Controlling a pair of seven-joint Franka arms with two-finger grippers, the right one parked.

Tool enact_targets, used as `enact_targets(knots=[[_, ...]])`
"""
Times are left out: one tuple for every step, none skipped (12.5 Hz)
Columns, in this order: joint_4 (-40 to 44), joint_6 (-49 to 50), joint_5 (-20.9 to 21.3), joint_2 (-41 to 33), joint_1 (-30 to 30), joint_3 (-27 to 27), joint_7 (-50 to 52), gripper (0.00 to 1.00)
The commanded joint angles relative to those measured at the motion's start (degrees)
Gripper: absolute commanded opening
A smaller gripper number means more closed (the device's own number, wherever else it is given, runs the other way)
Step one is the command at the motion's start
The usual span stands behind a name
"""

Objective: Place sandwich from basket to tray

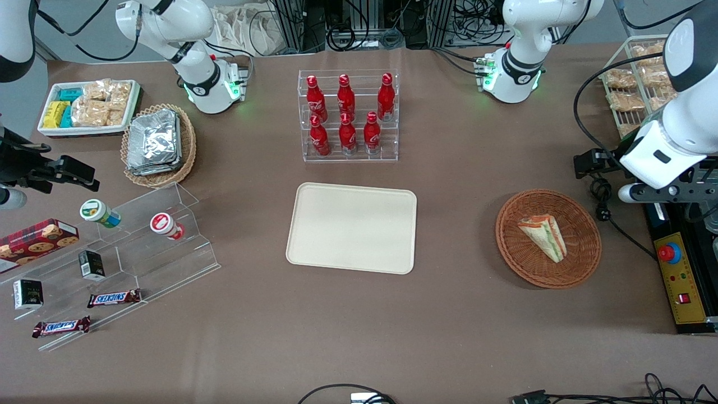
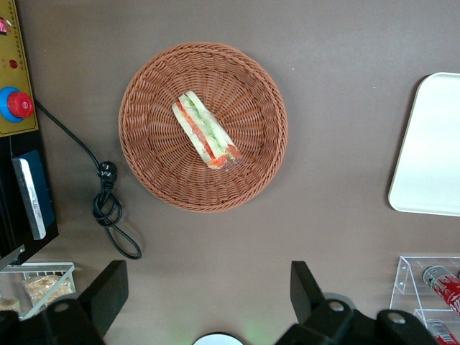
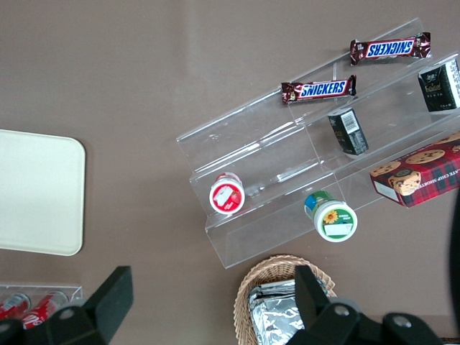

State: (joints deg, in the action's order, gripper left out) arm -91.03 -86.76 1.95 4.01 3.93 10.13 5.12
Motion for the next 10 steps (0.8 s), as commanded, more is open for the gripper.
enact_targets(knots=[[1.55, 0.19, -0.72, 0.65, 0.28, 0.07, -0.73, 1.00], [1.64, 0.28, -0.38, 0.74, 0.28, 0.07, -0.73, 1.00], [2.16, 0.36, -0.29, 0.82, 0.37, 0.07, -0.81, 1.00], [2.26, 0.36, -0.20, 1.09, 0.37, 0.07, -0.90, 1.00], [2.34, 0.36, -0.20, 1.09, 0.37, 0.07, -0.90, 1.00], [2.34, 0.36, -0.37, 1.09, 0.37, 0.07, -0.90, 1.00], [2.34, 0.45, -0.55, 1.09, 0.37, 0.07, -0.99, 1.00], [2.26, 0.28, -0.72, 1.09, 0.37, 0.07, -0.90, 1.00], [2.26, 0.28, -0.20, 1.09, 0.37, 0.07, -0.90, 1.00], [2.26, 0.28, 0.06, 1.09, 0.46, -0.10, -0.81, 1.00]])
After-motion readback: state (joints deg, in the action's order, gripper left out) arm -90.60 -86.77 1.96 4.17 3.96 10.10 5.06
